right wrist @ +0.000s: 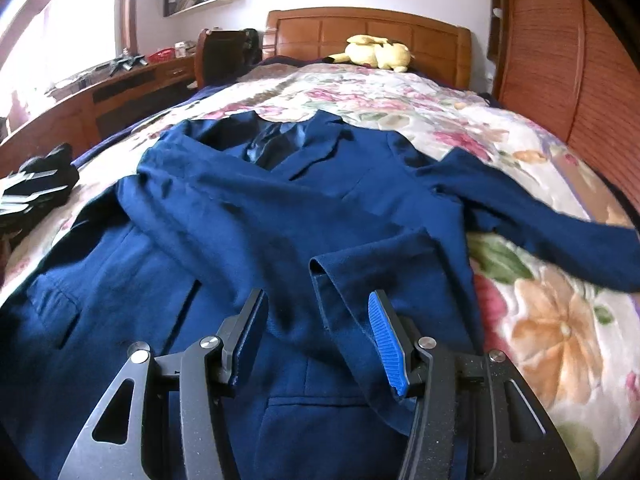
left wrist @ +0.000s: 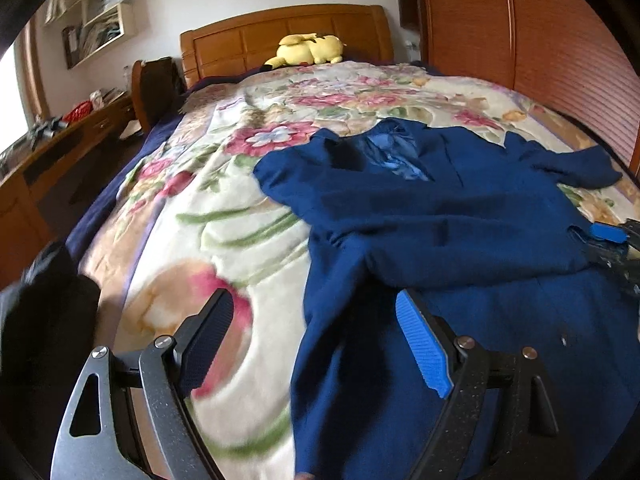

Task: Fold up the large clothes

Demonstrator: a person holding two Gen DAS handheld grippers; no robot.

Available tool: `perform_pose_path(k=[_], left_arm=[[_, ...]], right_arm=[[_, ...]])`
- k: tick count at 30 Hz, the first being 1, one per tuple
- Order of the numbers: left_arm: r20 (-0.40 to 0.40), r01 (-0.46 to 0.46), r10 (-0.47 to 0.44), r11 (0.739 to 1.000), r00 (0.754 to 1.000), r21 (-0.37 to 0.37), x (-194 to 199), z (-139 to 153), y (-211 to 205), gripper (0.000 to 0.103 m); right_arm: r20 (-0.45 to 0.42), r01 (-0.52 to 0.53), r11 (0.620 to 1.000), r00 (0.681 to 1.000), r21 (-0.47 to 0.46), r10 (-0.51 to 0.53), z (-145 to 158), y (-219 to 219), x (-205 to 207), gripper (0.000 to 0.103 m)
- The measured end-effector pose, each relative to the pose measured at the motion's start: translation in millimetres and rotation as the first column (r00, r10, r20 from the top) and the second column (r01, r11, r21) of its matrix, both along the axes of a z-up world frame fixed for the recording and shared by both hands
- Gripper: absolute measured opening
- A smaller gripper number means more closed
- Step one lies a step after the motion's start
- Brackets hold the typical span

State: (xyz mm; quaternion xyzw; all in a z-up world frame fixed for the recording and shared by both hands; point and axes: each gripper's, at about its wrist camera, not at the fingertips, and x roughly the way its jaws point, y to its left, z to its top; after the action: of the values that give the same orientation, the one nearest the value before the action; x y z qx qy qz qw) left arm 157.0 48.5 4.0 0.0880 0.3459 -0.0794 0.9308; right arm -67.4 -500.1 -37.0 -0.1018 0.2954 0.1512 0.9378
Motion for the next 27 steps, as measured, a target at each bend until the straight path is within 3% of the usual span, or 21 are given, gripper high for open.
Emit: perform_pose_path(k=[4,7,9,15,23,25,27], left_arm=[[-0.006,0.005,-0.005,1.000,1.000,0.005,19,6,-16,0.084],[-0.033,0.013,-0.013,1.000,0.999,-0.008,31,7,-26,0.080],[-0.035,0.005,-0.006,1.000,0.999,-0.012,39,8,-29,0.079],[-0.097,-0.030,0.026,0.999,0.995,-0.043,76,2,-28,0.066],[-0.189,-0.091,0.080,0.995,0.979,-0.051,113,-22,-24,0.065],[-0.218,-0.091,0.070,0.992,0.973,-0.085,117,-28,-21,0.058],[-0.234,-0.086,0.056,0.989,0.970,-0.121,120,-31,-19,0.043]], right_arm=[[-0.009,-0.023,1.000,1.000,0.007,0.024,-1,-5,-6,0.056],[-0.022,-0.027,0.999,0.999,0.039,0.028,-1,-12,-7,0.073],[-0.022,-0.017,0.999,1.000,0.048,0.018,0,-14,-7,0.076],[0.005,-0.008,0.999,1.000,0.051,0.008,4,-18,-13,0.078],[0.026,-0.011,0.998,1.000,0.065,0.009,6,-22,-20,0.078],[0.028,-0.014,0.998,1.000,0.066,0.012,6,-22,-21,0.078],[0.032,-0.018,0.997,0.999,0.069,0.016,6,-21,-22,0.078]])
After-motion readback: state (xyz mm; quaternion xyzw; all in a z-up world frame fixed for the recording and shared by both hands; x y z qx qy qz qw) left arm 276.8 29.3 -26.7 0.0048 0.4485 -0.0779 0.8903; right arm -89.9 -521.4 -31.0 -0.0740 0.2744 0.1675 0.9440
